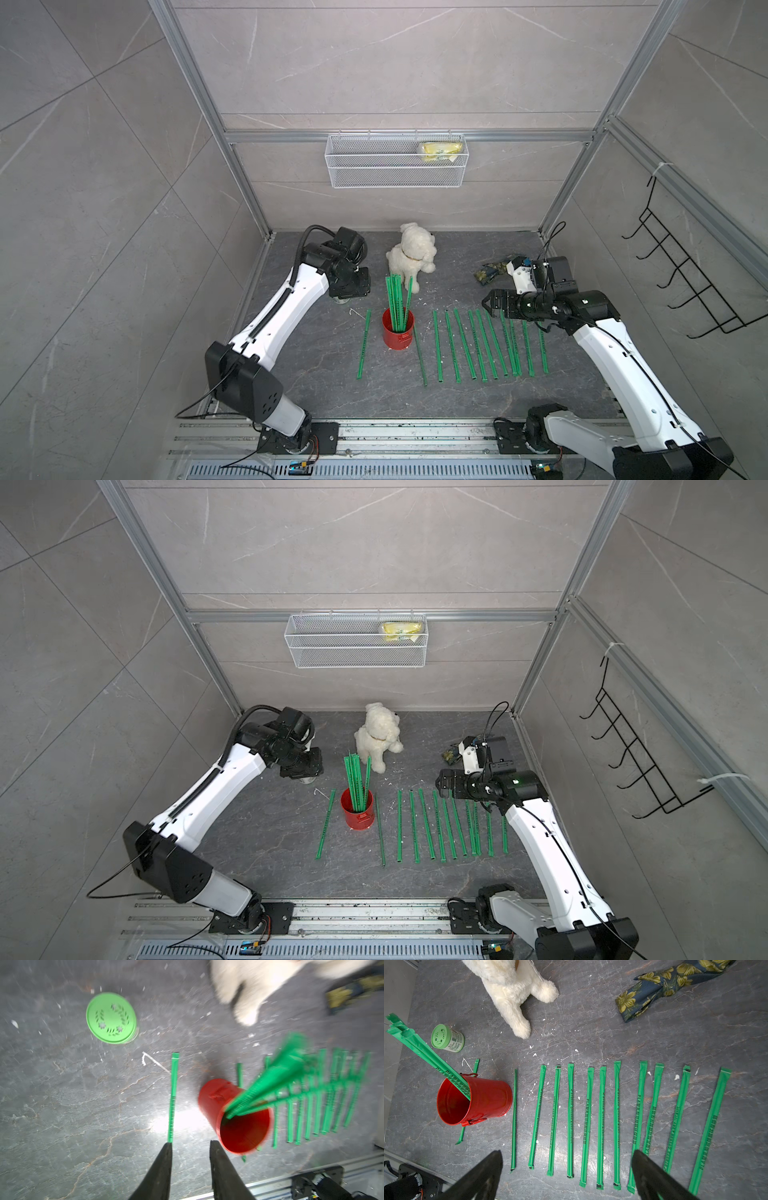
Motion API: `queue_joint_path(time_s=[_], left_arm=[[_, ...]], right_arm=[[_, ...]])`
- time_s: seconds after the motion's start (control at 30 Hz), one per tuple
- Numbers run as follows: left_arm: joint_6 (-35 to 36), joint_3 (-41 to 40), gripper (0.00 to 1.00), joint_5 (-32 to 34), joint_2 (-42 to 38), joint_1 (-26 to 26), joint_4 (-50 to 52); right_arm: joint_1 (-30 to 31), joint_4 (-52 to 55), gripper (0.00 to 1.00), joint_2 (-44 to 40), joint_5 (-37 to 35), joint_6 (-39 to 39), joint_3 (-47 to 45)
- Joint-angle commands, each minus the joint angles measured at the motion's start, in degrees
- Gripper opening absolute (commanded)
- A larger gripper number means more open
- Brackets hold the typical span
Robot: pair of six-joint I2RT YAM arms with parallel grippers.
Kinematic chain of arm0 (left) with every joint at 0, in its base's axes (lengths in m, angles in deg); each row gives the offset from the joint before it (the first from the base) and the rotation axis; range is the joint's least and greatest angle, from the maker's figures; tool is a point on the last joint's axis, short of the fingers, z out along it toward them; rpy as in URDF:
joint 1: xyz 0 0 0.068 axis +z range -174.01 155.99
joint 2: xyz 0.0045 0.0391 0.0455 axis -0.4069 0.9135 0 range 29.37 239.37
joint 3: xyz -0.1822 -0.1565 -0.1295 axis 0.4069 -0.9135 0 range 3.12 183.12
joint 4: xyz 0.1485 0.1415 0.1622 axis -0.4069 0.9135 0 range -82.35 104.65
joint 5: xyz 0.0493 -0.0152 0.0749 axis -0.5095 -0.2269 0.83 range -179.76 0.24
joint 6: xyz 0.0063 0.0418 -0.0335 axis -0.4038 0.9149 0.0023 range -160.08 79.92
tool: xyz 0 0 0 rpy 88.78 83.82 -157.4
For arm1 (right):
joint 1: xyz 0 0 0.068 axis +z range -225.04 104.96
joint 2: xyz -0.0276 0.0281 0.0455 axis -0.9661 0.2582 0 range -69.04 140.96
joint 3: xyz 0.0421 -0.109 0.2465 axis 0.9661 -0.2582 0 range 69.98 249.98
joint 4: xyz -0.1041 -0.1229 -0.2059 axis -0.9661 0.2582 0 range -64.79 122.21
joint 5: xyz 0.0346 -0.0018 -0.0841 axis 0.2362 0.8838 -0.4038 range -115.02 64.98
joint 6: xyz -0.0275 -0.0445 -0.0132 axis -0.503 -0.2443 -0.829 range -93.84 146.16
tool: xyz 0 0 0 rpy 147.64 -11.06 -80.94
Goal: Take the straws out of the storage container
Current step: Place the straw at the center of the board, then pick up the straw from the container.
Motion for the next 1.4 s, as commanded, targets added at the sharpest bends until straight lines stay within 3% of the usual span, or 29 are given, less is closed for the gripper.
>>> queue_joint_path(time_s=[0.0,0.3,0.83,1.37], left_arm=[[-1.06,2.18,0.42,0.05,-0.49,-4.58,-0.25],[2.39,1.04,0.52,3.49,3.00,-13.91,-6.97],[3.77,4.82,0.52,2.82,15.00,-14.21,-10.62],[4.18,7.24,0.40,2.27,18.81,-14.21,-10.49]], right_arm=[[0.42,-0.45,1.00,-0.39,0.06,1.15,1.26],[0.50,-0.38,1.00,-0.03,0.17,1.30,1.09],[0.49,0.30,1.00,0.50,-0.91,0.70,0.73],[0.47,0.20,1.00,0.94,-1.10,0.29,0.48]])
